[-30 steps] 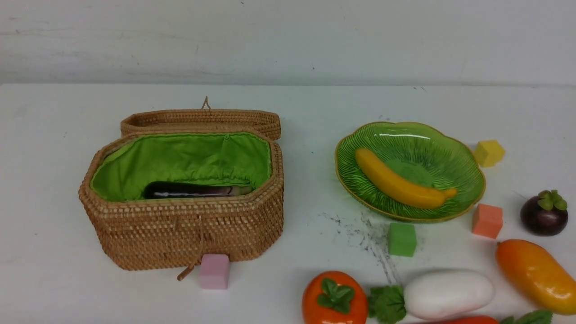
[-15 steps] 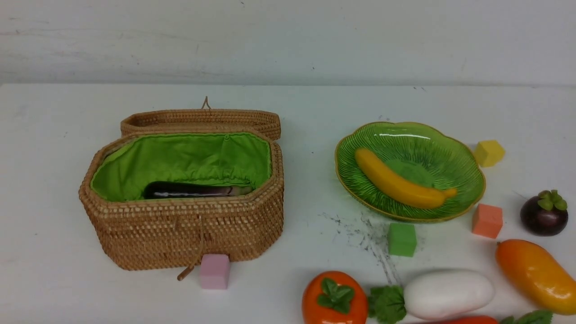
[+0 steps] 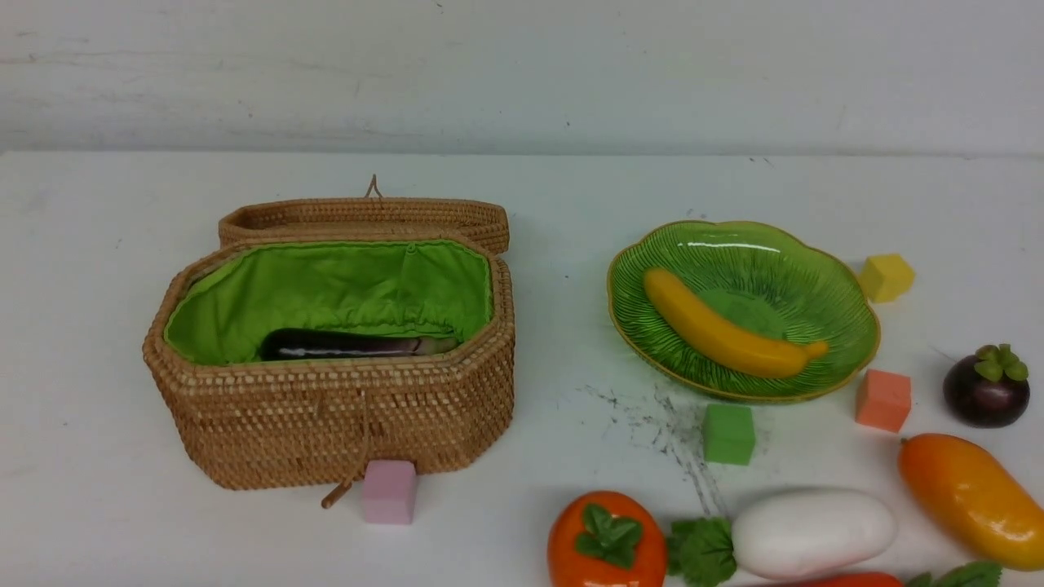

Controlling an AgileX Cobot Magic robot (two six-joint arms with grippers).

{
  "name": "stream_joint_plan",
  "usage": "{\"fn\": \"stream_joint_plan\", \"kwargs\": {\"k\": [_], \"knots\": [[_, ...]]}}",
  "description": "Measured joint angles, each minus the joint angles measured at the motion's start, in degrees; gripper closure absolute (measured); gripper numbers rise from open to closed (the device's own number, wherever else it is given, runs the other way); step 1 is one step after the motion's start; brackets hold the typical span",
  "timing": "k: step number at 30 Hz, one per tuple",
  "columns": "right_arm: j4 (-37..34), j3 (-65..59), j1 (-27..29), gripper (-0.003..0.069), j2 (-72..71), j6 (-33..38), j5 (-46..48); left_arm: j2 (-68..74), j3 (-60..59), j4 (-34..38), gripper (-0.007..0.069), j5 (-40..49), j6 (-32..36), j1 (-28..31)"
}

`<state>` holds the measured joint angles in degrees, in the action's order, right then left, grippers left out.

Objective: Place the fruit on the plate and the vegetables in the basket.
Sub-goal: Use the right arm to grab a mangosteen and put it into the right plate

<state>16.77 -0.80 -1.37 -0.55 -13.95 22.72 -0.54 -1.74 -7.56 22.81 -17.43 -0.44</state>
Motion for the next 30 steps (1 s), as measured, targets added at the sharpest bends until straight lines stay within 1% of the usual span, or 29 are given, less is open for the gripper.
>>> {"fn": "stream_joint_plan", "kwargs": {"k": [6, 10, 13, 16, 18, 22, 23, 24, 26, 30], "knots": [[0.2, 0.0, 0.0, 0.0417, 0.0, 0.1, 0.0, 0.0, 0.0, 0.0, 0.0571, 0.0, 0.0, 0.0], [1.7, -0.1, 0.0, 0.0417, 0.0, 0.1, -0.3, 0.0, 0.0, 0.0, 0.0564, 0.0, 0.0, 0.0], [2.9, -0.5, 0.0, 0.0417, 0.0, 0.1, -3.3, 0.0, 0.0, 0.0, 0.0564, 0.0, 0.0, 0.0], [4.8, -0.6, 0.0, 0.0417, 0.0, 0.1, -10.0, 0.0, 0.0, 0.0, 0.056, 0.0, 0.0, 0.0], [7.8, -0.6, 0.0, 0.0417, 0.0, 0.2, -14.5, 0.0, 0.0, 0.0, 0.0559, 0.0, 0.0, 0.0], [17.7, -0.6, 0.0, 0.0417, 0.0, 0.2, -23.2, 0.0, 0.0, 0.0, 0.0559, 0.0, 0.0, 0.0], [21.6, -0.6, 0.0, 0.0417, 0.0, 0.2, -26.1, 0.0, 0.0, 0.0, 0.0557, 0.0, 0.0, 0.0], [21.6, -0.6, 0.0, 0.0417, 0.0, 0.2, -26.4, 0.0, 0.0, 0.0, 0.0557, 0.0, 0.0, 0.0], [27.8, -0.6, 0.0, 0.0417, 0.0, 0.2, -30.2, 0.0, 0.0, 0.0, 0.0554, 0.0, 0.0, 0.0], [35.1, -0.6, 0.0, 0.0417, 0.0, -0.1, -35.0, 0.0, 0.0, 0.0, 0.0552, 0.0, 0.0, 0.0]]}}
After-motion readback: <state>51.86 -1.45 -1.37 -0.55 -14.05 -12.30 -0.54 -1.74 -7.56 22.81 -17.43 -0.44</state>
